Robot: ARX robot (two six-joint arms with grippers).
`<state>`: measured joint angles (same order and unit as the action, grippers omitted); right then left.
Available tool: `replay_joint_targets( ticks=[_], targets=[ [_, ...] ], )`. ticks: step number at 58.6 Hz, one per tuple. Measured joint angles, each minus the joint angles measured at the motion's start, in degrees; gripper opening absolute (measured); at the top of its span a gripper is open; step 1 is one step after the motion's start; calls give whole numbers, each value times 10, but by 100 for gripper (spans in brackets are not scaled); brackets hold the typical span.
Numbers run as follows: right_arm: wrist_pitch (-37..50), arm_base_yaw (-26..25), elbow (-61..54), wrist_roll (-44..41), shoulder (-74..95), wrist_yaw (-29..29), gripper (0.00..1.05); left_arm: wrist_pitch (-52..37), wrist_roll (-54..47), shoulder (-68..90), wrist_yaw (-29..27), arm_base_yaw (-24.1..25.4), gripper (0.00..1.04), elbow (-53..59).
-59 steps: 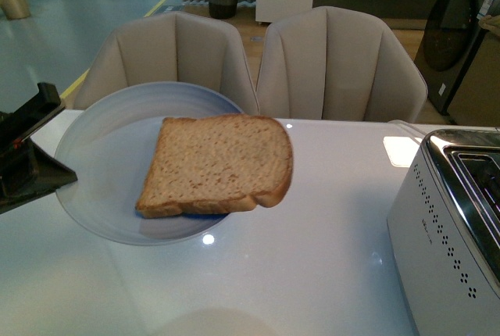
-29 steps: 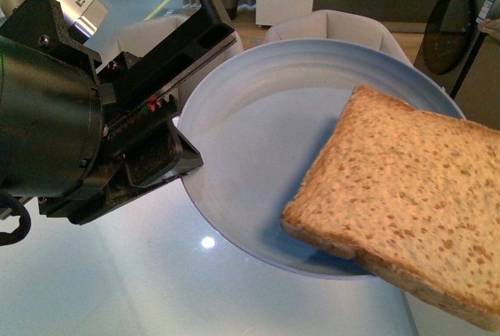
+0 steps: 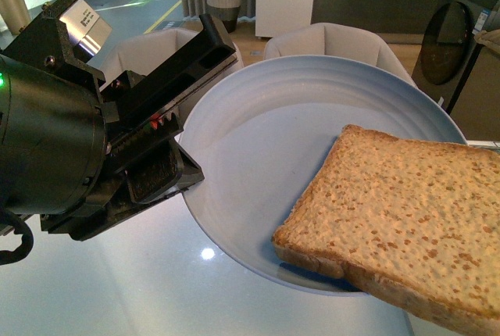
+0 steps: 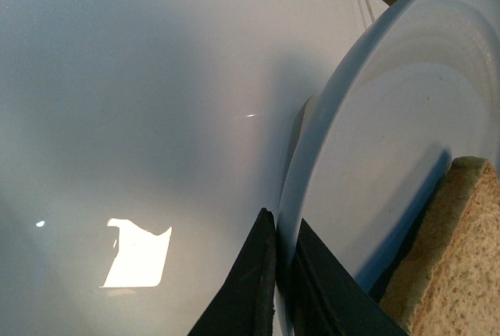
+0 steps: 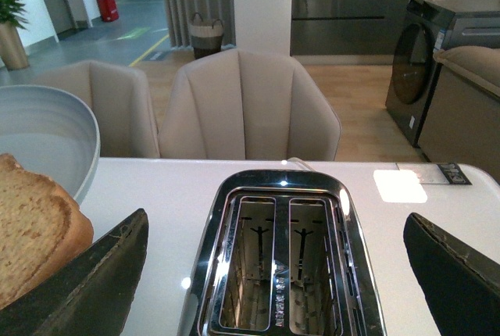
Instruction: Left arm holds plate, right arm toasts bread
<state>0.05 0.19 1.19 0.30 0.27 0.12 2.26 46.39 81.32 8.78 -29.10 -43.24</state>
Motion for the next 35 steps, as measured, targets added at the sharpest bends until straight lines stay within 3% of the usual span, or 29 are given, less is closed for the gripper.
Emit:
replay_joint_targets(
  ticks=[4,10,15,26,35],
  targets=[
    [0,0,0,0,0,1,96,0,0,0,0,0,3,0],
    [-169,72,68,75,104,199,96,0,0,0,-1,0,3,0],
    [-220,120,98,119,154,275,96,0,0,0,0,0,3,0],
    [-211,217,162,231,191,344,96,0,0,0,0,0,3,0],
    [-171,325,192,332,254,396,96,0,0,0,0,0,3,0]
  ],
)
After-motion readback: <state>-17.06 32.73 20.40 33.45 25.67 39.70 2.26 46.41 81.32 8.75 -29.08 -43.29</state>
